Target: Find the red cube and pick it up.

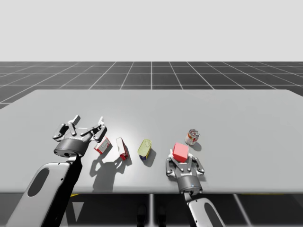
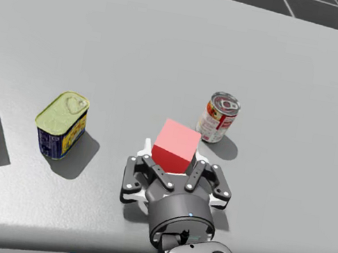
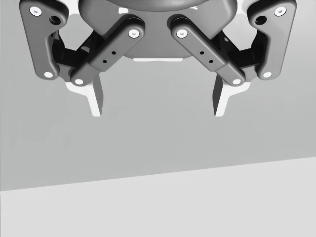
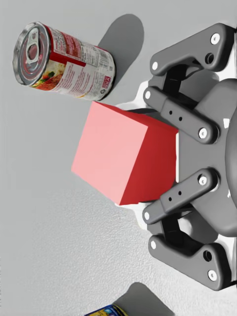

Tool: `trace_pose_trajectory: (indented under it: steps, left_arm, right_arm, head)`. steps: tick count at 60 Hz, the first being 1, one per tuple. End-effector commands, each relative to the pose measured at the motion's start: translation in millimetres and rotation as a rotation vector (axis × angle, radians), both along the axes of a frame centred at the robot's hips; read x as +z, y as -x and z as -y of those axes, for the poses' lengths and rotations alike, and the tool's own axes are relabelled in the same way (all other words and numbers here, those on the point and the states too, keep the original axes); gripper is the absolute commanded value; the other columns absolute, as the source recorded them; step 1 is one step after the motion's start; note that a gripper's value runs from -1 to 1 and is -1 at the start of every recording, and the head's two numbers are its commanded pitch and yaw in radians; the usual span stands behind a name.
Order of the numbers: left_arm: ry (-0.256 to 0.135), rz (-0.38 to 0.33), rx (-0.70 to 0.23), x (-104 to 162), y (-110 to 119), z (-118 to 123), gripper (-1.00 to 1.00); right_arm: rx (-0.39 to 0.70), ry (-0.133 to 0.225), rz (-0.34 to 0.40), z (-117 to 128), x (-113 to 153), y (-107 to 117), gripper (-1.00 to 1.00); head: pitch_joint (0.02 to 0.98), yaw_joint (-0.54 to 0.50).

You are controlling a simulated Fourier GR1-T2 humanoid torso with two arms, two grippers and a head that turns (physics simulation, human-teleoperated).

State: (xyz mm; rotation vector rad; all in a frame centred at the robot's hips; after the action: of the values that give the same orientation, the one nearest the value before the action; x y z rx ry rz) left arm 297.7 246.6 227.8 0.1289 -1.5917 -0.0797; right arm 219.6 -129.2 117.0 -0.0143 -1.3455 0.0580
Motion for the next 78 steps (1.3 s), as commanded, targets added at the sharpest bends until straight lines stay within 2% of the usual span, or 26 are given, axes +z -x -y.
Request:
trace_pose_trajectory:
  steps: [1, 5, 8, 18, 26, 35, 43, 52, 58, 66, 78]
  left_arm:
    - [0.000, 0.000, -0.001, 0, 0, 0, -1.00]
    - [0.001, 0.000, -0.001, 0, 0, 0, -1.00]
    - [0.001, -0.001, -0.002, 0, 0, 0, -1.00]
    - [-0.001, -0.002, -0.003, -1, 0, 1, -1.00]
    - [-0.003, -0.003, -0.003, -1, 0, 2, -1.00]
    - [-0.004, -0.004, -0.004, -2, 0, 2, -1.00]
    - [-0.003, -0.003, -0.004, -2, 0, 2, -1.00]
    - [-0.002, -0.002, -0.001, -2, 0, 1, -1.00]
    - [-0.002, -0.002, -0.001, -2, 0, 1, -1.00]
    - [0.000, 0.001, -0.001, -1, 0, 0, -1.00]
    - [0.000, 0.003, 0.000, 0, 0, -1, -1.00]
  right_arm:
    - [-0.019, 0.017, -0.047, 4, -9, 0, 0.70]
    - [-0.029, 0.022, -0.048, 6, -10, 1, 0.96]
    - [-0.035, 0.019, -0.055, 9, -10, 2, 0.99]
    - [-0.052, 0.030, -0.048, 15, -12, 4, 1.00]
    - [-0.063, 0.026, -0.045, 20, -12, 5, 1.00]
    - [-0.067, 0.030, -0.041, 22, -13, 5, 1.00]
    - [-0.070, 0.031, -0.037, 22, -12, 6, 1.00]
    - [-0.071, 0.029, -0.019, 23, -10, 5, 1.00]
    - [-0.066, 0.031, 0.025, 24, 3, 2, 1.00]
    - [-0.058, 0.033, 0.101, 22, 33, -3, 1.00]
    - [-0.051, 0.008, 0.185, 18, 70, -5, 1.00]
  head:
    - [0.854, -0.23]
    - [0.850, -0.23]
    - [0.844, -0.23]
    - [0.794, -0.24]
    - [0.646, -0.24]
    - [0.540, -0.25]
    - [0.488, -0.25]
    - [0.471, -0.24]
    - [0.475, -0.25]
    - [0.483, -0.26]
    - [0.478, -0.26]
